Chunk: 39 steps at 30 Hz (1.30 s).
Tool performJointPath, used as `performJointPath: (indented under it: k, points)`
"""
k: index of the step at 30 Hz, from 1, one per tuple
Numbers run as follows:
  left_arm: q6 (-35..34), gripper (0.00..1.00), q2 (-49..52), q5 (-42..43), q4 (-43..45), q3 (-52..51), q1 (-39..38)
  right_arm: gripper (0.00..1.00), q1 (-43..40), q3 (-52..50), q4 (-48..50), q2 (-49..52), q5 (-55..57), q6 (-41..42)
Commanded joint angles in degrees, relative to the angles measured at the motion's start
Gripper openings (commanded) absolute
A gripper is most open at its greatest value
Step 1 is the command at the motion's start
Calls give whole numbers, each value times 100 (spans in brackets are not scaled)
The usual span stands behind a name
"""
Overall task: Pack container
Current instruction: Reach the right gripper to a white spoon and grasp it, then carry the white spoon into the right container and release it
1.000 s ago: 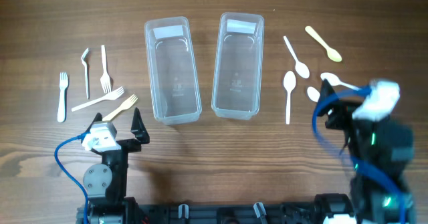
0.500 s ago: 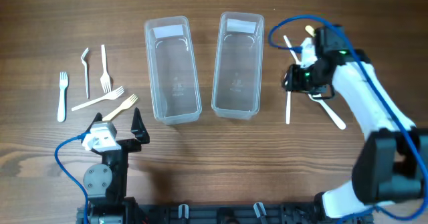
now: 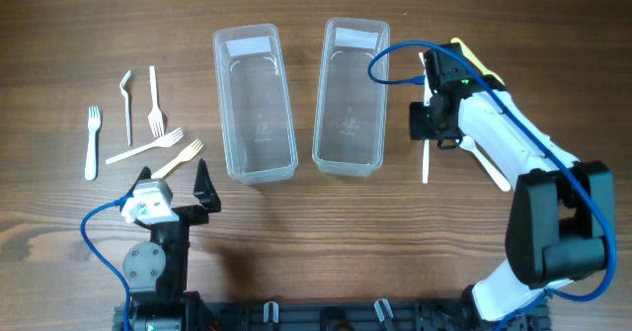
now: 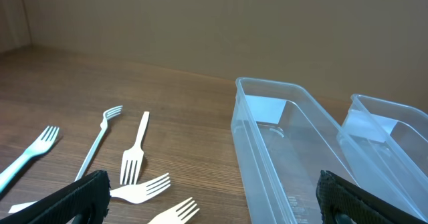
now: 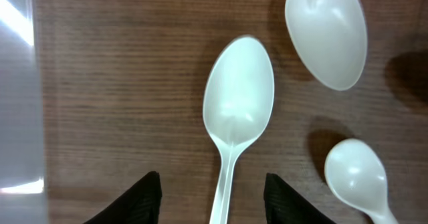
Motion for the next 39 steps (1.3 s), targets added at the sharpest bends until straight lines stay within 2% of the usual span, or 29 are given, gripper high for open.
performJointPath:
  k: [1,12,13,18,19,20,23,26,31,35,39]
  points:
    - [7,100,-24,48,17,-33,35,52,0,-468,361,107,144,46]
    - [7,100,-24,46,17,-33,35,58,-22,-1429,1478,120,76,278]
    - [7,100,-24,48,17,-33,35,55,-22,-1432,1475,120,76,280]
    - [7,100,-24,48,17,-33,35,18,-22,-1432,1453,120,72,538]
    - [7,100,-24,48,17,-33,35,8,-22,-1432,1427,120,74,586]
    - [7,100,-24,46,17,-33,35,4,-22,-1432,1405,118,76,601]
    - [7,100,-24,46,17,-33,35,5,-22,-1388,1261,52,76,601]
    - [7,100,-24,46,17,-33,35,4,-20,-1032,713,-503,76,603]
    - [7,100,-24,48,17,-33,35,4,98,-527,114,-2459,-42,507]
    - [7,100,-24,48,17,-33,35,4,684,-529,157,-3410,-531,901]
    - [7,100,-24,48,17,-33,35,4,1810,-621,1165,-2975,-481,1416]
